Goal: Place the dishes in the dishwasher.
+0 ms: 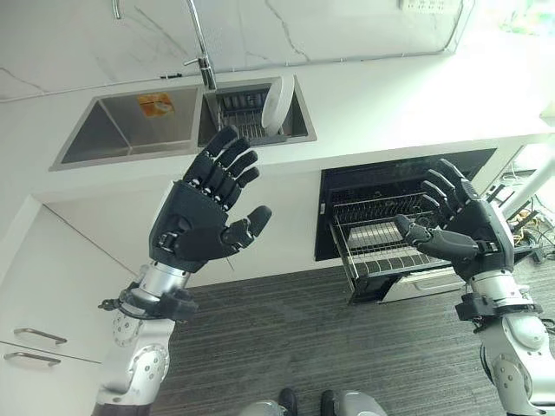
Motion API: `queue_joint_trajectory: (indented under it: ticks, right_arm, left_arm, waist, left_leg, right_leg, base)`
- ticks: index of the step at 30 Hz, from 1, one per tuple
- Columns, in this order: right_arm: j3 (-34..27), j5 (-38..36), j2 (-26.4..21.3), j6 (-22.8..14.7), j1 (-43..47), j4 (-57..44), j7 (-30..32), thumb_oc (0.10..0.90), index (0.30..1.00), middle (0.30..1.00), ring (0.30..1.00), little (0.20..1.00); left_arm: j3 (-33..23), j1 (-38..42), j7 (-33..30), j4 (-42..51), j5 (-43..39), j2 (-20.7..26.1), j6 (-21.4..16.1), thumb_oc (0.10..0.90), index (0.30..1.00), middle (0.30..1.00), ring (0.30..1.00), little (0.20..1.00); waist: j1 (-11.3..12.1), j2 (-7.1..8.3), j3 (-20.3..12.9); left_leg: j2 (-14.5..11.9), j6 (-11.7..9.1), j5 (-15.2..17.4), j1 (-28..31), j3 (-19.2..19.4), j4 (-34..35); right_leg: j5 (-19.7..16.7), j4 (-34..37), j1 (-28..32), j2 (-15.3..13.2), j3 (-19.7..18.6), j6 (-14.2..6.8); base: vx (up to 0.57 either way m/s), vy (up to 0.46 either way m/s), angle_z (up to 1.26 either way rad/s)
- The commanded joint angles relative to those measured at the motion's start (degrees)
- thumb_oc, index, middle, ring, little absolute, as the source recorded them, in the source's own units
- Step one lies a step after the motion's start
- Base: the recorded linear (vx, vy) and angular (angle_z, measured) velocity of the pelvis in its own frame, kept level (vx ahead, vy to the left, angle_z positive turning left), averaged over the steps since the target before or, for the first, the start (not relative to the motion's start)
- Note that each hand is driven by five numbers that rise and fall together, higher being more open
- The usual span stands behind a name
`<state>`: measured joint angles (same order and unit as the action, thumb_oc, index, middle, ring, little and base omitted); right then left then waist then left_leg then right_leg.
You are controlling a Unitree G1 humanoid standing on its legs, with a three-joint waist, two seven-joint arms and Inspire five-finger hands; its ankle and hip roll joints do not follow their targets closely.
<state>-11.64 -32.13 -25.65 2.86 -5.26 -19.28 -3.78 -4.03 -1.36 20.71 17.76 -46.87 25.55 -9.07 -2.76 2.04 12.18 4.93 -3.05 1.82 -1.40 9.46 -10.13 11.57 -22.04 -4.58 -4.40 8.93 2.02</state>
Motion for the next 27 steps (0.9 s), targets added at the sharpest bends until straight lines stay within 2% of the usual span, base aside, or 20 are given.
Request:
queue_joint_trajectory:
  ticks: [1, 3, 4, 5, 6, 7, 10, 15, 18, 20, 22, 24, 26, 27]
  right_arm:
    - [-3.0, -6.8, -2.1, -5.7, 4.0, -3.9, -2.0, 0.800, 0.900, 0.900, 0.900, 0.900]
    - [-2.5, -6.5, -2.1, -5.3, 4.0, -4.1, -2.9, 0.800, 0.900, 0.900, 0.900, 0.900]
    - [-1.8, -6.4, -1.8, -5.3, 4.3, -4.2, -3.2, 0.800, 0.900, 0.900, 0.900, 0.900]
    - [-1.1, -6.2, -1.5, -5.6, 4.5, -4.1, -3.6, 0.800, 0.900, 0.900, 0.900, 0.900]
    - [-0.3, -4.8, -1.2, -5.9, 4.8, -4.1, -3.1, 0.800, 0.900, 0.900, 0.900, 0.900]
    - [-0.1, -2.2, -1.5, -7.0, 5.2, -4.0, -1.5, 0.800, 0.900, 0.900, 0.900, 0.900]
    - [-1.3, -1.4, -3.0, -7.8, 4.8, -3.7, -1.3, 0.800, 0.900, 0.900, 0.900, 0.900]
    - [-1.9, -1.2, -3.1, -4.1, 1.4, -6.4, -1.4, 0.800, 0.900, 0.900, 0.900, 0.900]
    - [-1.3, 0.6, -2.6, -4.2, 1.5, -7.2, 0.9, 0.800, 0.900, 0.900, 0.900, 0.900]
    - [-0.6, 0.2, -1.5, -5.1, 2.8, -7.2, 2.4, 0.800, 0.900, 0.900, 0.900, 0.900]
    - [0.8, 0.6, -0.5, -5.4, 4.2, -7.1, 3.4, 0.800, 0.900, 0.900, 0.900, 0.900]
    - [1.1, 0.5, -0.1, -6.4, 4.6, -7.0, 3.8, 0.800, 0.900, 0.900, 0.900, 0.900]
    - [1.0, 0.1, 0.8, -9.4, 4.3, -7.2, 3.9, 0.800, 0.900, 0.900, 0.900, 0.900]
    - [1.4, 1.2, 1.2, -10.5, 4.9, -7.3, 3.8, 0.800, 0.900, 0.900, 0.900, 0.900]
  left_arm:
    - [-1.5, 3.3, 2.2, 6.8, -1.7, -1.9, -5.7, 0.800, 0.900, 0.900, 0.900, 0.900]
    - [-1.6, 2.6, 2.5, 6.7, -2.6, -1.7, -5.9, 0.800, 0.900, 0.900, 0.900, 0.900]
    - [-1.6, 2.1, 2.4, 6.9, -2.1, -1.8, -6.6, 0.800, 0.900, 0.900, 0.900, 0.900]
    - [-1.6, 1.3, 1.9, 7.1, -1.9, -1.6, -7.5, 0.800, 0.900, 0.900, 0.900, 0.900]
    - [-1.6, 0.5, 1.2, 6.7, -1.3, -1.6, -8.3, 0.800, 0.900, 0.900, 0.900, 0.900]
    - [-1.5, -0.1, 1.0, 6.0, -0.7, -1.2, -9.1, 0.800, 0.900, 0.900, 0.900, 0.900]
    - [-1.7, -0.8, 0.0, 4.9, -2.3, -0.1, -10.3, 0.800, 0.900, 0.900, 0.900, 0.900]
    - [-4.1, -0.7, 0.1, 6.7, -1.1, 1.7, -9.6, 0.800, 0.900, 0.900, 0.900, 0.900]
    - [-4.8, 1.1, -0.6, 7.5, 3.2, 3.9, -11.3, 0.800, 0.900, 0.900, 0.900, 0.900]
    - [-4.9, 3.4, -0.3, 7.7, 3.6, 5.1, -12.0, 0.800, 0.900, 0.900, 0.900, 0.900]
    - [-5.0, 5.1, 0.2, 8.4, 4.2, 5.0, -12.3, 0.800, 0.900, 0.900, 0.900, 0.900]
    - [-4.6, 5.7, -0.2, 8.7, 6.3, 4.9, -12.9, 0.800, 0.900, 0.900, 0.900, 0.900]
    - [-4.4, 6.2, -1.4, 9.6, 10.8, 4.9, -14.5, 0.800, 0.900, 0.900, 0.900, 0.900]
    - [-4.2, 6.5, -3.0, 9.7, 13.8, 4.5, -15.6, 0.800, 0.900, 0.900, 0.900, 0.900]
  waist:
    - [-0.8, 1.50, -0.4]
    - [-0.9, 0.95, -0.2]
    - [-0.8, 0.10, -0.2]
    - [-0.6, -0.93, -0.3]
    - [0.1, -2.12, -0.8]
    - [0.2, -3.16, -1.0]
    - [-0.3, -4.42, -1.1]
    - [0.5, -3.95, -2.5]
    - [1.1, -2.98, -3.0]
    - [1.8, -2.22, -3.4]
    - [2.3, -1.55, -3.7]
    - [2.1, -1.61, -3.7]
    - [1.5, -2.51, -3.0]
    - [1.2, -2.90, -2.4]
  left_leg:
    - [-7.5, -2.5, -0.6, 0.6, 7.8, -7.7]
    - [-10.6, -1.6, 2.5, -1.2, 9.0, -7.1]
    - [-12.6, -1.5, 4.4, -3.5, 8.4, -7.1]
    - [-14.4, -2.4, 4.9, -6.2, 5.9, -7.1]
    - [-16.4, -3.8, 2.8, -10.7, 1.3, -7.1]
    - [-18.0, -4.8, 0.4, -13.1, -0.5, -7.1]
    - [-19.5, -5.1, 0.6, -13.7, 0.9, -7.1]
    - [-16.6, -3.2, 3.9, -11.5, 1.3, -7.1]
    - [-14.6, -2.2, 5.4, -10.8, 1.2, -7.1]
    - [-12.4, -0.9, 6.3, -10.6, -0.2, -7.1]
    - [-9.7, 1.0, 7.6, -10.0, -2.0, -7.1]
    - [-8.7, 2.0, 8.1, -9.6, -3.1, -7.1]
    - [-7.5, 3.2, 8.6, -8.5, -5.7, -7.1]
    - [-7.5, 3.4, 8.8, -7.9, -5.7, -7.1]
  right_leg:
    - [-0.3, 4.9, 3.1, -0.6, 1.6, -4.1]
    - [0.2, 4.9, 2.7, -0.5, 1.4, -4.7]
    - [0.5, 4.9, 2.4, 0.2, 1.0, -5.0]
    - [1.6, 4.9, 2.8, 1.3, 0.0, -5.2]
    - [2.2, 4.9, 2.7, 2.8, -2.0, -5.0]
    - [2.9, 4.9, 3.4, 3.7, -3.4, -4.6]
    - [3.4, 4.9, 4.2, 2.0, -3.0, -5.4]
    - [3.2, 4.9, 6.0, -2.2, -1.5, -8.8]
    - [2.2, 4.9, 6.4, -5.2, -0.1, -10.8]
    - [1.0, 4.9, 6.7, -6.9, 1.1, -11.7]
    - [-3.3, 4.9, 7.5, -7.9, 1.7, -12.1]
    - [-6.4, 4.9, 8.3, -7.5, 2.0, -12.0]
    - [-11.6, 2.8, 7.8, -5.4, 2.3, -11.8]
    - [-12.5, -0.6, 5.1, -5.4, 3.0, -11.5]
  base:
    - [0.04, 0.076, 0.26]
    - [0.02, 0.172, 0.37]
    - [0.07, 0.290, 0.35]
    - [0.14, 0.386, 0.19]
    - [0.26, 0.493, -0.10]
    - [0.23, 0.427, -0.37]
    - [0.25, 0.423, -0.62]
    - [0.15, 0.258, -0.24]
    - [0.11, 0.215, 0.16]
    - [0.15, 0.255, 0.41]
    - [0.19, 0.262, 0.55]
    - [0.16, 0.174, 0.33]
    - [0.18, 0.202, 0.24]
    - [0.12, 0.163, -0.03]
